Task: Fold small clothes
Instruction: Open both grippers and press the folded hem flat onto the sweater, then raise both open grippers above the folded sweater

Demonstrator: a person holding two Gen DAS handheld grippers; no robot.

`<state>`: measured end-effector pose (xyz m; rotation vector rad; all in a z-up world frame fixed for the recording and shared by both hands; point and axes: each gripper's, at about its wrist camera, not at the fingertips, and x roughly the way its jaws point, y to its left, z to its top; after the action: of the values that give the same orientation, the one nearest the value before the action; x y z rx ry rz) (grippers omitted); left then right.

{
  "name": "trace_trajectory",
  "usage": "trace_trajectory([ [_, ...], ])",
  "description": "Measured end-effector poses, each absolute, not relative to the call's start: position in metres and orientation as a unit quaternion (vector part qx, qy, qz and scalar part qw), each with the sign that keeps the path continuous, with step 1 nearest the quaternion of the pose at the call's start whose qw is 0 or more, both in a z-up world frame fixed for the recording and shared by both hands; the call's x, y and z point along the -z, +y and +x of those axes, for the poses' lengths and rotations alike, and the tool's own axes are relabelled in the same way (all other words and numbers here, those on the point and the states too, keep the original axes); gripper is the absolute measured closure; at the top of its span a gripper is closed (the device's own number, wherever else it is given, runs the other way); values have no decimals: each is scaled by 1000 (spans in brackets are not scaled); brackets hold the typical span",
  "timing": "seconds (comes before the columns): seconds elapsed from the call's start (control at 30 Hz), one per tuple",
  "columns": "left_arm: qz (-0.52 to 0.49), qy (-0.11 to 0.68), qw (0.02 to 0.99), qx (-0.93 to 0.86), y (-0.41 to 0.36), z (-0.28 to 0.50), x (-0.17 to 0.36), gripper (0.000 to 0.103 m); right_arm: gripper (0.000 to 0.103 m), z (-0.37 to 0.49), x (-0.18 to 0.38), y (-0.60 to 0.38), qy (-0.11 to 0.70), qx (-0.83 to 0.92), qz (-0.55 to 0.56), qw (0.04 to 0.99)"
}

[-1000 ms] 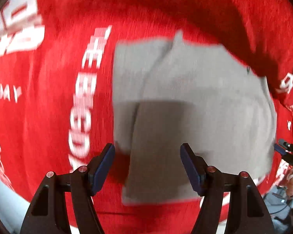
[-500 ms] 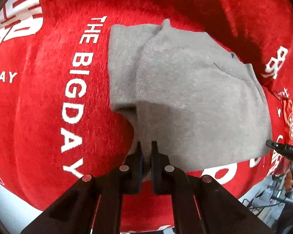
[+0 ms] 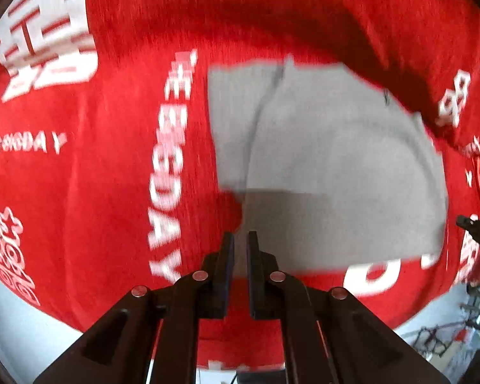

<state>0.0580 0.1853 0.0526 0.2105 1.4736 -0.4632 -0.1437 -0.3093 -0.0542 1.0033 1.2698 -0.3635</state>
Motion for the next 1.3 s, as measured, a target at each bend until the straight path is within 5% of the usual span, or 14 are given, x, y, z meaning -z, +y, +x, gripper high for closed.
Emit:
trace_trajectory([
  [0.03,92,660,717,204,175,72,-55,95,51,-133,55,-312,562,162,442,680],
  [0.1,87,655,723,202,160,94,-52,95,51,-100,60,-315,559,157,426,694],
  [0.13,93,647,729,201,146,102,-50,77,51,-88,64,-316,562,157,416,697],
  [0.17,100,640,735,202,135,107,-47,38,51,-73,70,-313,566,158,406,699],
  [0.23,113,612,758,196,113,115,-47,19,51,-45,85,-313,577,150,385,705],
  [0.3,113,608,758,207,89,124,-41,19,54,-25,98,-309,590,147,363,706],
  [0.37,113,607,759,206,75,129,-35,19,96,-13,113,-304,609,142,347,699],
  [0.73,181,607,768,96,56,163,28,19,89,-7,120,-316,598,201,350,692],
  [1.3,141,652,739,96,108,115,-20,19,84,-62,90,-243,601,155,387,682],
])
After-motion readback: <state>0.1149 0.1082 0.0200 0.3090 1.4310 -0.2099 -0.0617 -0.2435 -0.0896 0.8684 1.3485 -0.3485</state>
